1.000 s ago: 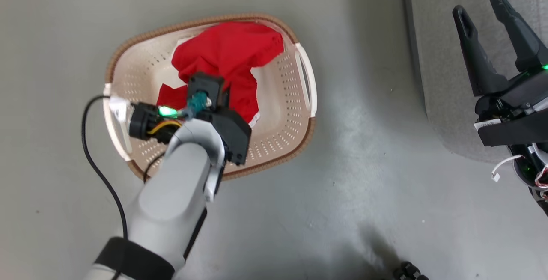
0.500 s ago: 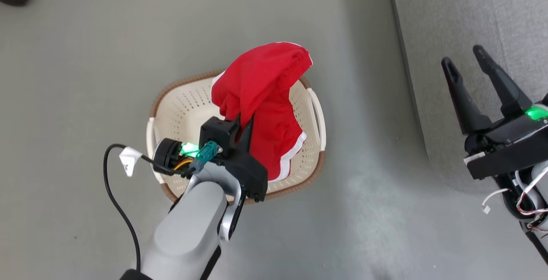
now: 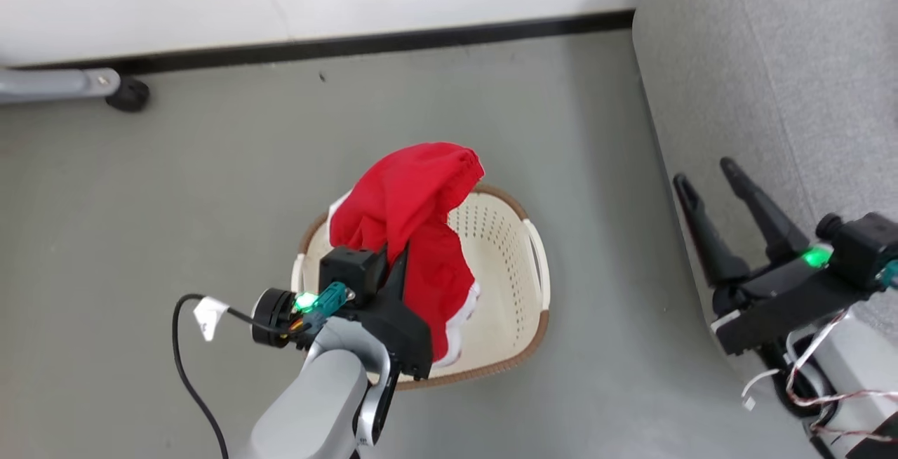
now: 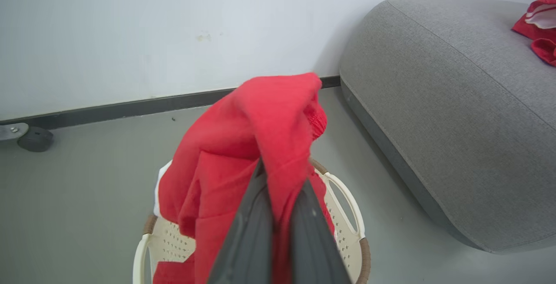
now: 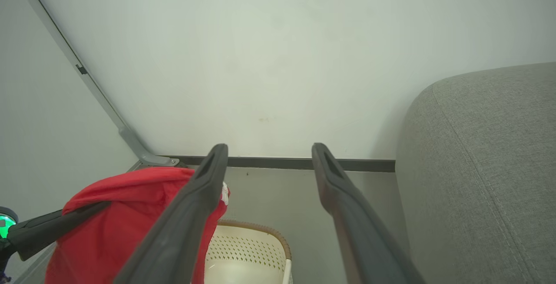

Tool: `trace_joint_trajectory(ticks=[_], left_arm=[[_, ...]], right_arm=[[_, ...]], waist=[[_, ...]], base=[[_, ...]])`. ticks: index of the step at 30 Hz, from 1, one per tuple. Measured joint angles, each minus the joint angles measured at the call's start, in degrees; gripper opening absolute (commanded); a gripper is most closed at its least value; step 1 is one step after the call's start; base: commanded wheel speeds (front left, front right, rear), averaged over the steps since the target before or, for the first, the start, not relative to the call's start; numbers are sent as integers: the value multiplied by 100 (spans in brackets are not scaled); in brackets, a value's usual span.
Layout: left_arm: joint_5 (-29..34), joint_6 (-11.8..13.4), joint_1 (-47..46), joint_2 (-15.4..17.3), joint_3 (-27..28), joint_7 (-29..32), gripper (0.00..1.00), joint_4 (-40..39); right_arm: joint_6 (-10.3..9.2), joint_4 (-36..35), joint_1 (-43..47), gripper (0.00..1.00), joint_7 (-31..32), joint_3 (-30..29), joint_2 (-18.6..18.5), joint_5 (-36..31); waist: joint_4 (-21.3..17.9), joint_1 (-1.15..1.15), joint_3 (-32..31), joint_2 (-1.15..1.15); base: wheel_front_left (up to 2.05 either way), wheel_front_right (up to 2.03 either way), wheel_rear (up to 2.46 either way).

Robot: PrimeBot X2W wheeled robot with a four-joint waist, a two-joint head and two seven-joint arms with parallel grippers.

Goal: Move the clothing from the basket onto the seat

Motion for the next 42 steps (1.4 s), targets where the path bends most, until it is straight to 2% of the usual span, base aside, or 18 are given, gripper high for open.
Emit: trace_joint_trajectory(ticks=[11,21,31,42], left_arm=[[104,0,630,3,498,0,0,-208],[717,0,741,2,717,0,0,-739],[1360,0,716,3,781,-1,0,-1429],[1766,0,492,10,837,-2,0,-2049]], right_arm=[[-4,253,444,100,0,24,407,-199],[-60,291,803,100,0,14,612,-411],[-60,292,920,100,0,-25,703,-506],[-60,292,1019,100,0,-94,804,-679]], waist=[[110,0,-898,0],[196,1,-1481,0],[248,1,-1667,1],[257,1,-1661,1]], base=[[0,0,0],[0,0,0],[0,0,0],[0,0,0]])
